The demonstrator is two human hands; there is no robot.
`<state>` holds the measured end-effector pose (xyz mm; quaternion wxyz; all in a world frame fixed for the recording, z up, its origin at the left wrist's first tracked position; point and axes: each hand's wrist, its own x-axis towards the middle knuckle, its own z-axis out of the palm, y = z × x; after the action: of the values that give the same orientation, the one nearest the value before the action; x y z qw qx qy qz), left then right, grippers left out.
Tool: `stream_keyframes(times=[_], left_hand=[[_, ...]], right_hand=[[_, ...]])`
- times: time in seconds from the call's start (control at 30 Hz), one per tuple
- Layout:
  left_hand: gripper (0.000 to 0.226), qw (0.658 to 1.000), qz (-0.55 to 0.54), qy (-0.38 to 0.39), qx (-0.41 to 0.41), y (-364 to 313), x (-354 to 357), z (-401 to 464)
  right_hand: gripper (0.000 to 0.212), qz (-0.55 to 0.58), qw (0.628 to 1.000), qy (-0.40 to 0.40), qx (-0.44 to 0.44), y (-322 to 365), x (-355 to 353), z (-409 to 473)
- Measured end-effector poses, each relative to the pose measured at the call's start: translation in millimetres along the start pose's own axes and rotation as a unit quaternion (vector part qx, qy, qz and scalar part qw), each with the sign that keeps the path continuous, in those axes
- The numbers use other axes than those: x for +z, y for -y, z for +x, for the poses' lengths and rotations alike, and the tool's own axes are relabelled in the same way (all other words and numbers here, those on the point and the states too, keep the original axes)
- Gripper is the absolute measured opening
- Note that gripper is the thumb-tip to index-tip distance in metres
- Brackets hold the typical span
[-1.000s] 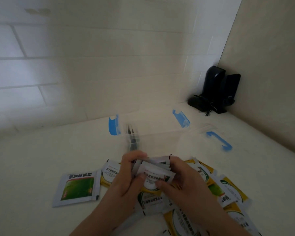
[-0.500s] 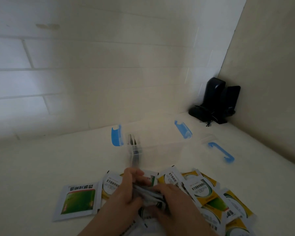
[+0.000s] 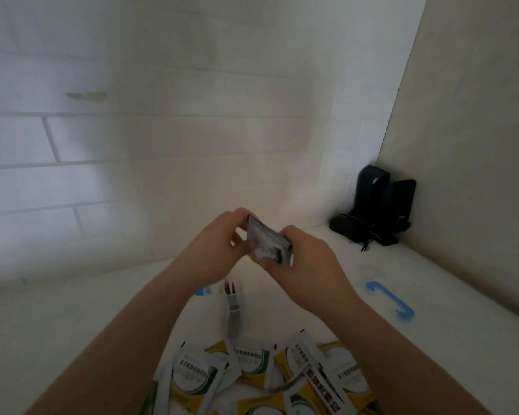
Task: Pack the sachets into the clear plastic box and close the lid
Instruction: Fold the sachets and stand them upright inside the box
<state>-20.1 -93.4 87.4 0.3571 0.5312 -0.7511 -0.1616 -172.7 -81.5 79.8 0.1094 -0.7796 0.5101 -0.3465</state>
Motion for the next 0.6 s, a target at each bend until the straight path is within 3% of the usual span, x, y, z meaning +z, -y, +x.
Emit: stream_keyframes(times=[0.2, 0.37, 0.6], left_hand=[[0.025, 0.987, 0.086, 0.111, -0.076, 33.4, 9.8, 25.8], [0.03, 0.986, 0.115, 0.1, -0.066, 36.9, 19.3, 25.2], [0.023, 0.99, 0.12, 0.064, -0.036, 37.6, 26.7, 21.0]], right_hand=[[0.032, -0.057, 0.985, 0.146, 0.069, -8.0, 29.1, 33.2], [0.027, 0.02, 0.964, 0.227, 0.135, -10.4, 36.0, 32.7], [0.027, 0.018, 0.961, 0.222, 0.166, -12.5, 34.6, 30.8]])
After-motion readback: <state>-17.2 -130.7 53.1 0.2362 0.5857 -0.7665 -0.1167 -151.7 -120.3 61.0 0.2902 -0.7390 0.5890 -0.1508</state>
